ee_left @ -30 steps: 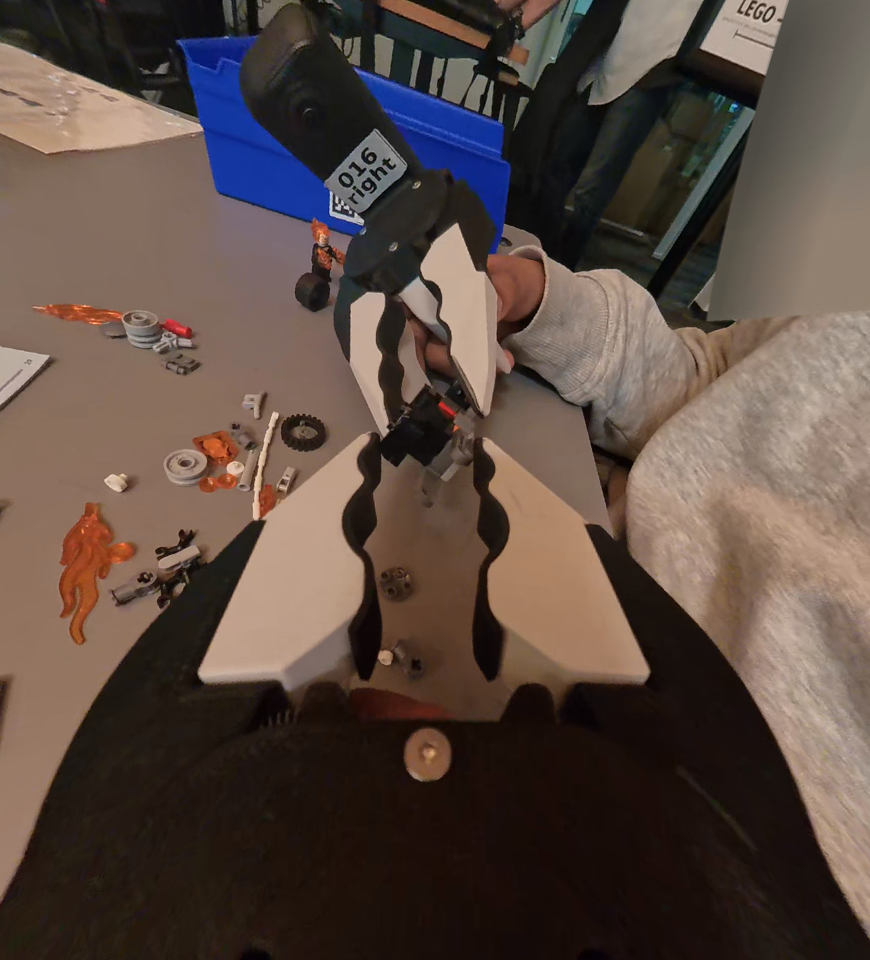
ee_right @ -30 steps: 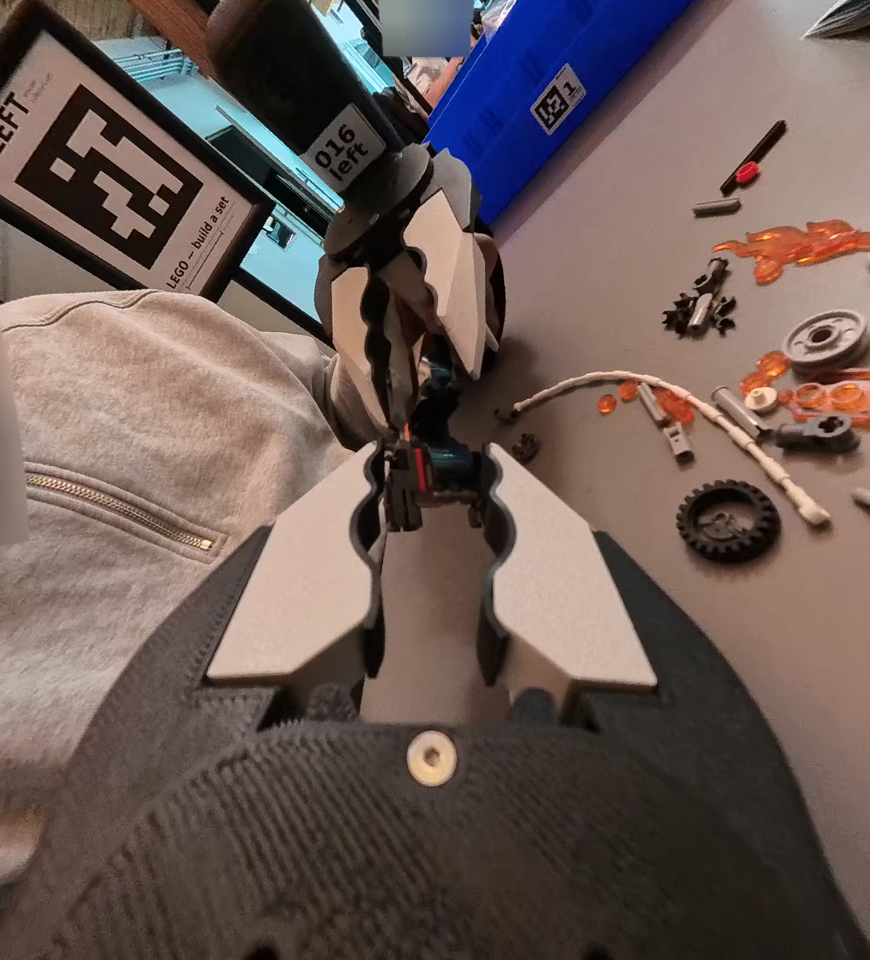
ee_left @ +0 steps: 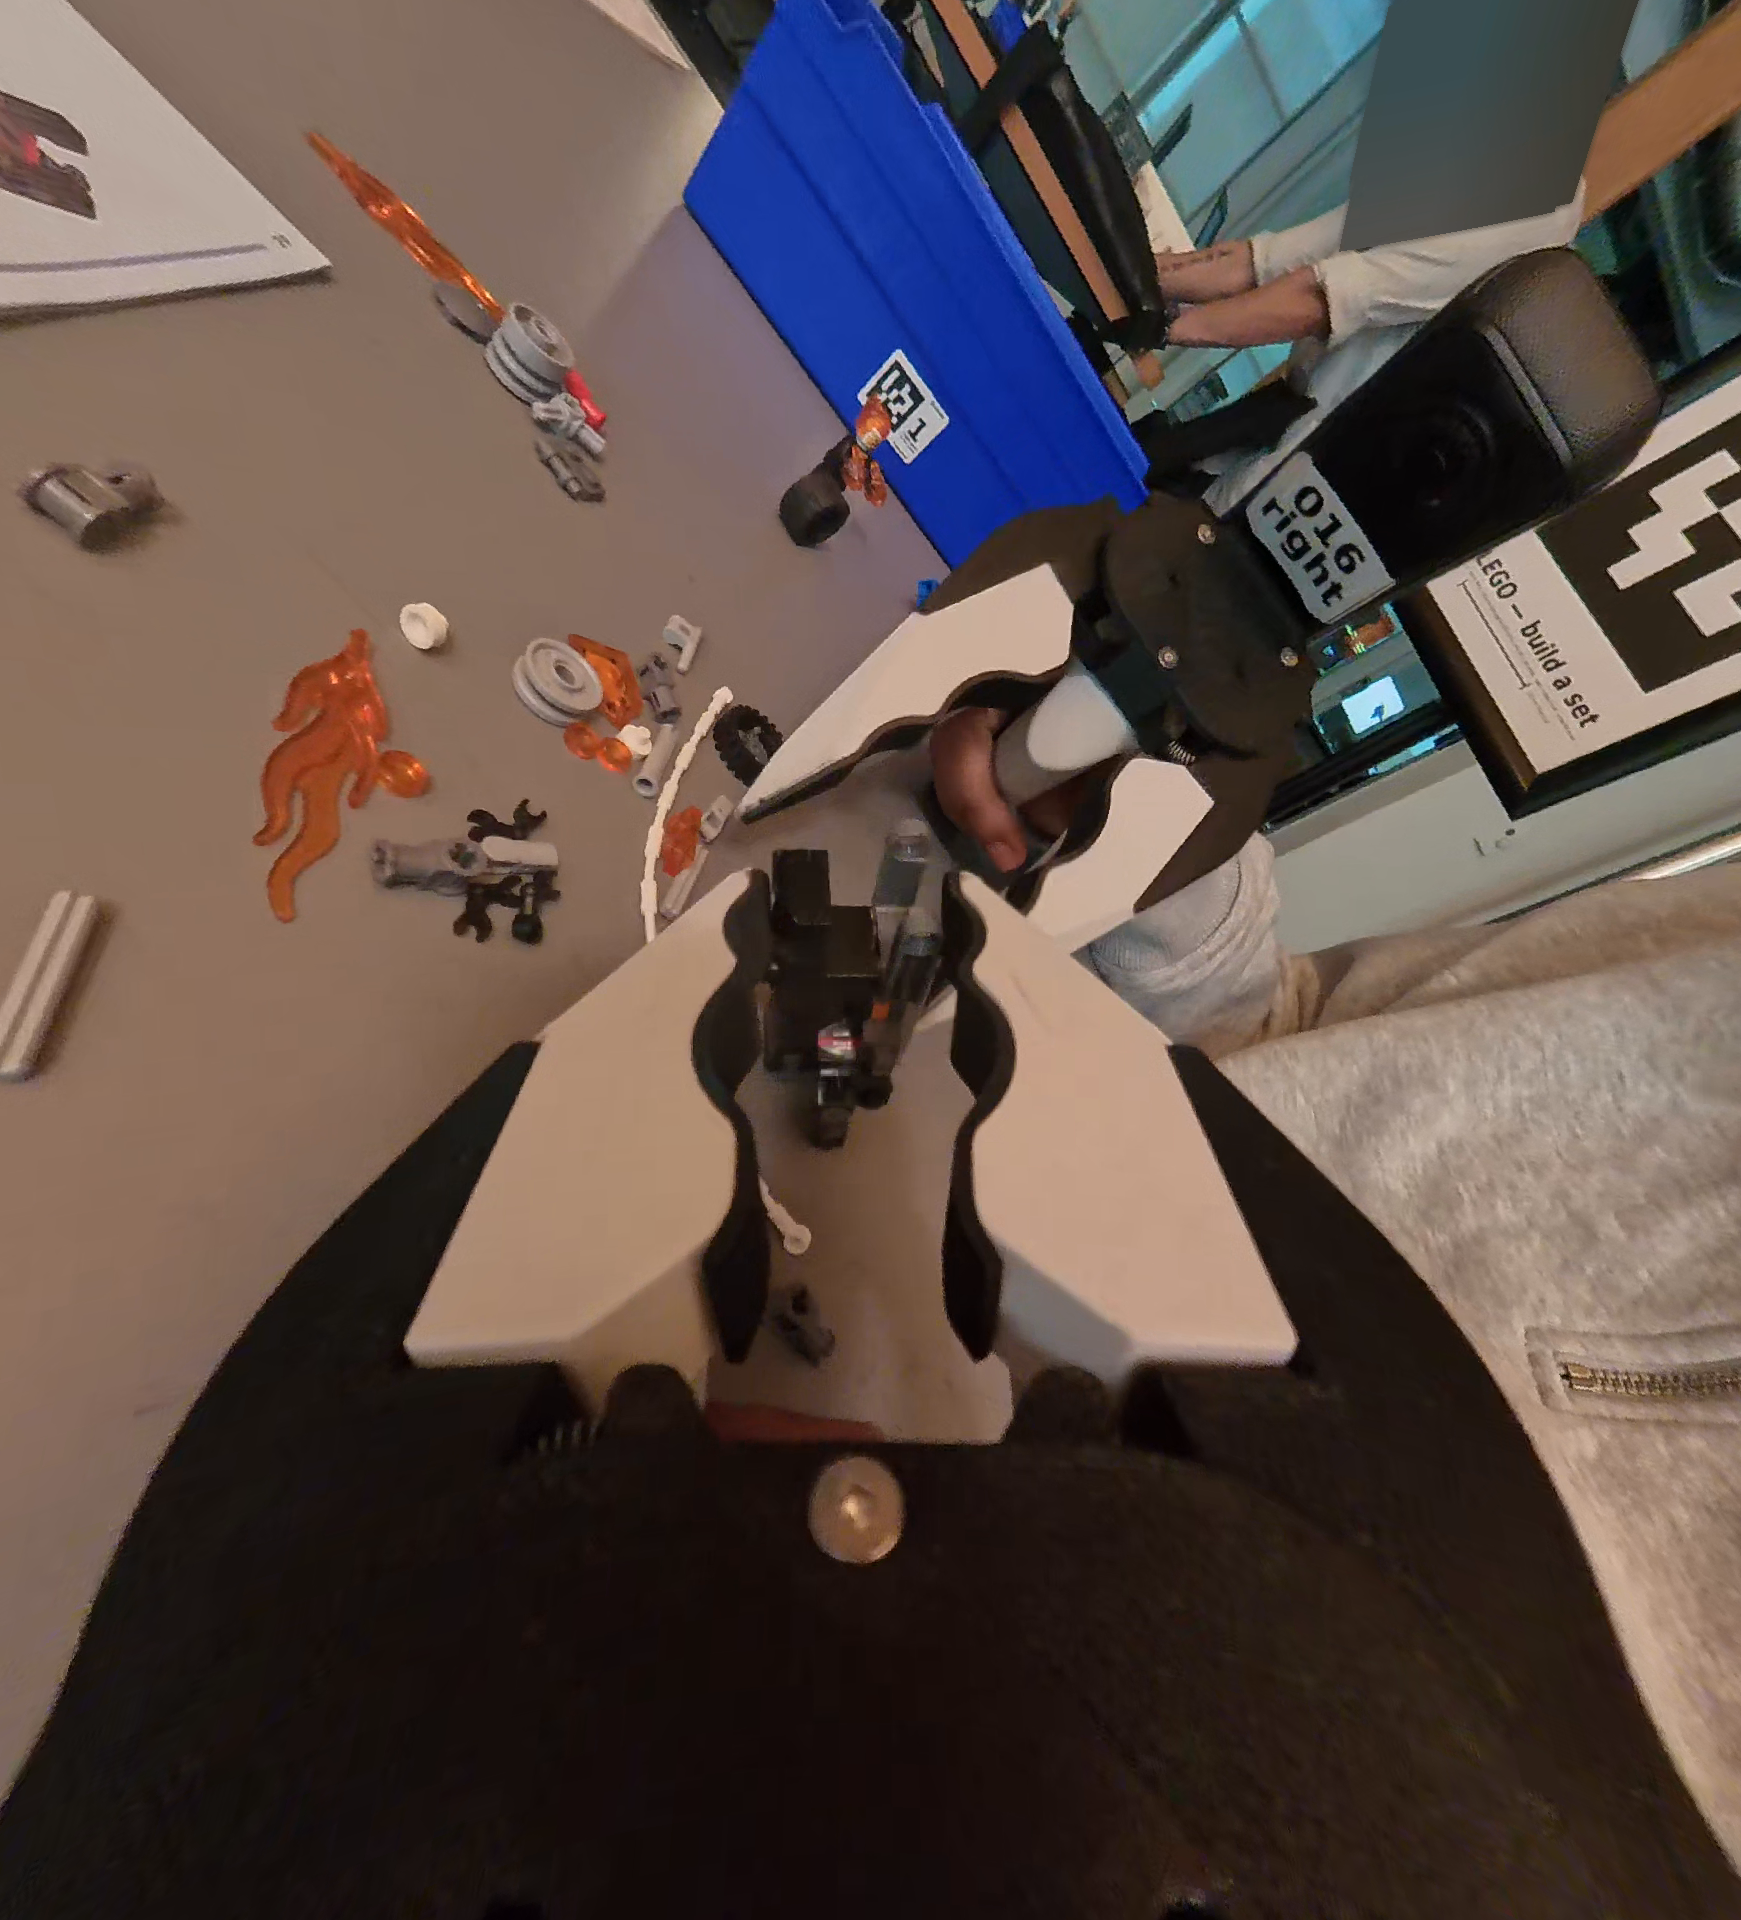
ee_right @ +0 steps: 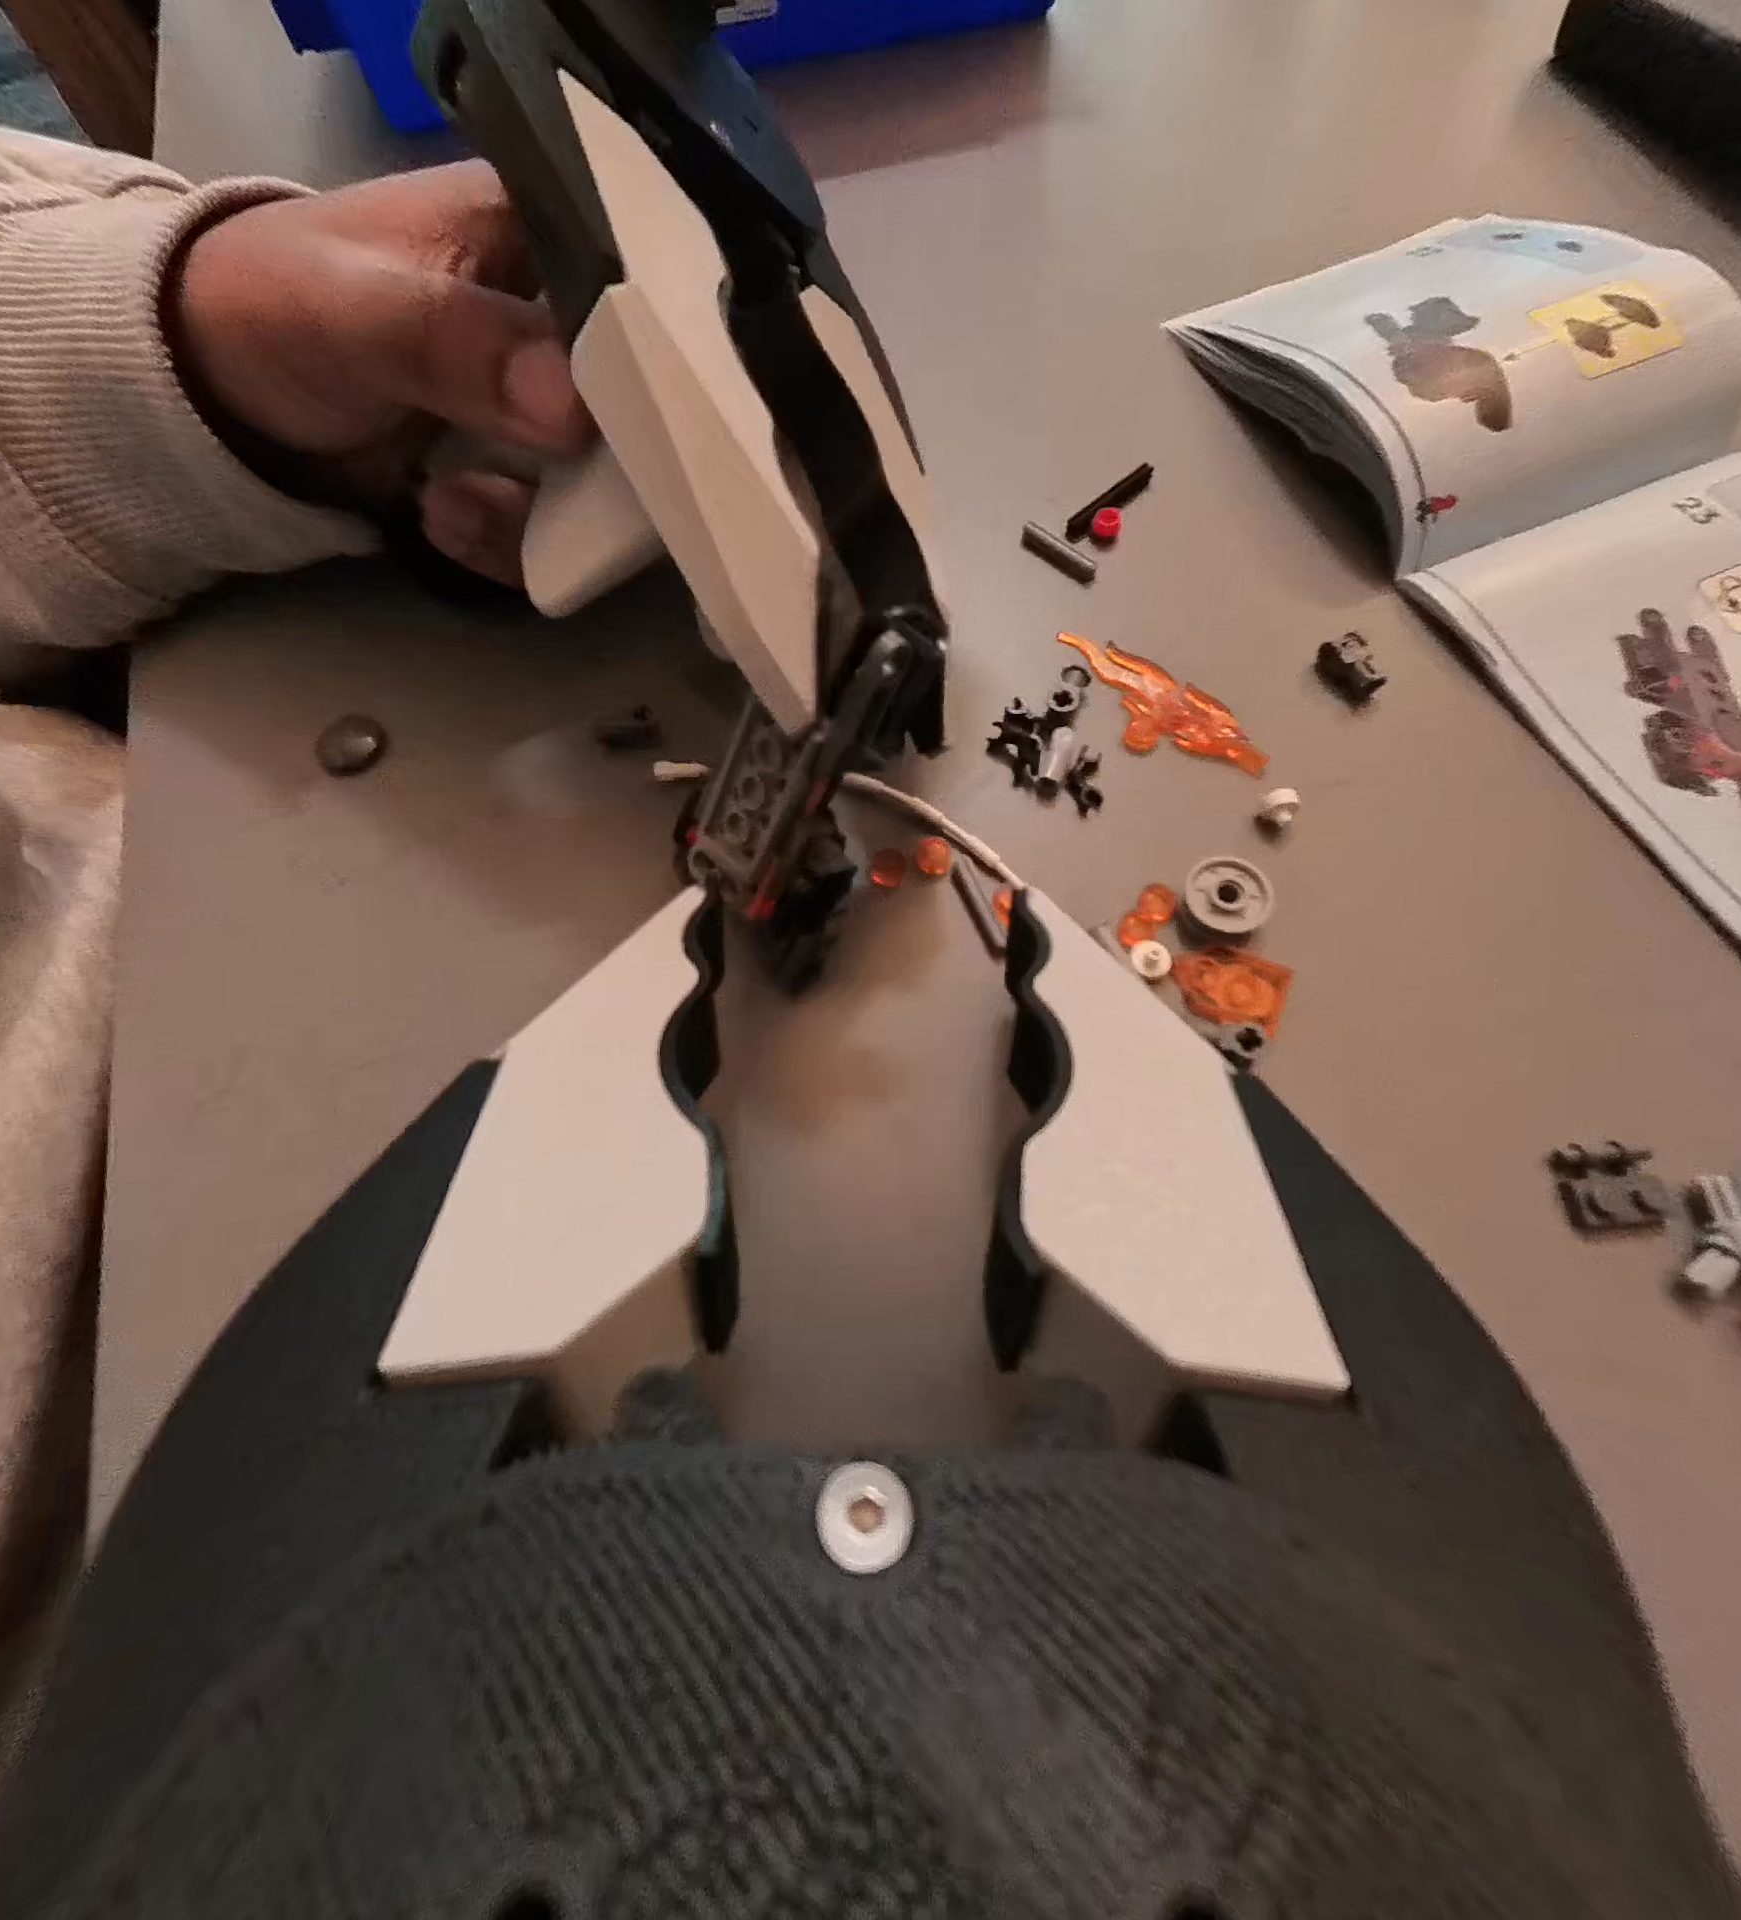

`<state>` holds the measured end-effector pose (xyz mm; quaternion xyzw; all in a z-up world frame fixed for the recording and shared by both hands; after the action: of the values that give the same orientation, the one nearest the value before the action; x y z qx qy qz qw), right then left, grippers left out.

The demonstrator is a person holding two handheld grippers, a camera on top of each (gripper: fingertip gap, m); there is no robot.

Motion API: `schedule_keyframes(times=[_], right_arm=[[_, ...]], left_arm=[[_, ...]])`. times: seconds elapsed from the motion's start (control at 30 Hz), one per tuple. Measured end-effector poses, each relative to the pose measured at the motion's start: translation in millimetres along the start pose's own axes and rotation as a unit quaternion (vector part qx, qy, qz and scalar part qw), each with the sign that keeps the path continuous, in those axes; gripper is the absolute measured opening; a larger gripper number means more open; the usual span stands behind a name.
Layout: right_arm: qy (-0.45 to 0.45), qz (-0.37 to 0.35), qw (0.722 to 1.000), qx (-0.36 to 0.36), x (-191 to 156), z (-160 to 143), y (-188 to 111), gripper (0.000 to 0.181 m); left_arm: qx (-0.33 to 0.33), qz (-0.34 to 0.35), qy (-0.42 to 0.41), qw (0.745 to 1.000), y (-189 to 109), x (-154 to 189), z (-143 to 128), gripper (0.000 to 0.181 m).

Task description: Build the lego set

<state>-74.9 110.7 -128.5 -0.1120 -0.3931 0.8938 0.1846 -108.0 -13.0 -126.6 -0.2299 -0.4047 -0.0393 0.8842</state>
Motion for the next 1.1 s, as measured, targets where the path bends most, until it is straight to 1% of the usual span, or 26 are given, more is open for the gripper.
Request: schedule_keyframes(times=[0.07,0.13,0.27,0.4,0.47,0.57,0.67,0.8,0.9,0.97,1.1], right_arm=[[0.01,-0.011,1.0,0.002,8,-5,-5,0.051],[0.033,-0.027,0.999,0.009,19,-12,-14,0.043],[0.067,-0.037,0.996,0.049,35,-19,-32,0.043],[0.081,-0.06,0.992,0.076,45,-25,-47,0.044],[0.079,-0.047,0.992,0.081,45,-28,-49,0.045],[0.04,0.025,0.996,0.081,29,-23,-44,0.05],[-0.013,0.056,0.996,0.069,10,-16,-35,0.054],[-0.042,0.051,0.997,0.037,-1,-11,-21,0.053],[-0.051,0.023,0.998,0.005,-3,-12,-12,0.043],[-0.055,0.016,0.998,-0.005,-3,-12,-10,0.034],[-0.051,0.023,0.998,-0.006,0,-16,-13,0.034]], left_arm=[[0.004,0.001,-0.004,1.0,-1,-1,0,0.033],[0.001,0.001,-0.007,1.0,-1,-1,-1,0.034],[-0.028,0.012,0.0,1.0,5,0,-3,0.034],[-0.051,0.025,0.0,0.998,9,0,-6,0.034],[-0.066,0.028,-0.001,0.997,12,-1,-7,0.034],[-0.082,0.032,0.0,0.996,15,-1,-9,0.034],[-0.09,0.034,0.004,0.995,17,0,-10,0.035],[-0.092,0.033,0.004,0.995,17,0,-10,0.036],[-0.097,0.03,0.007,0.995,18,1,-11,0.036],[-0.099,0.028,0.008,0.995,19,1,-11,0.035],[-0.089,0.007,0.004,0.996,16,1,-10,0.04]])
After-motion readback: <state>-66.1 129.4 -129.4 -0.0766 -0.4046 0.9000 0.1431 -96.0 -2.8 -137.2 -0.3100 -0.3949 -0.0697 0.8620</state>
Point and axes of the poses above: each gripper's, where its closed fingertips meet, y out along the fingers, z out of its top, x = y × z across the jaws, the point moved 7 cm from there along -y, back along the fingers, and after that the axes turned 14 degrees about -x, right-handed, at the moved point
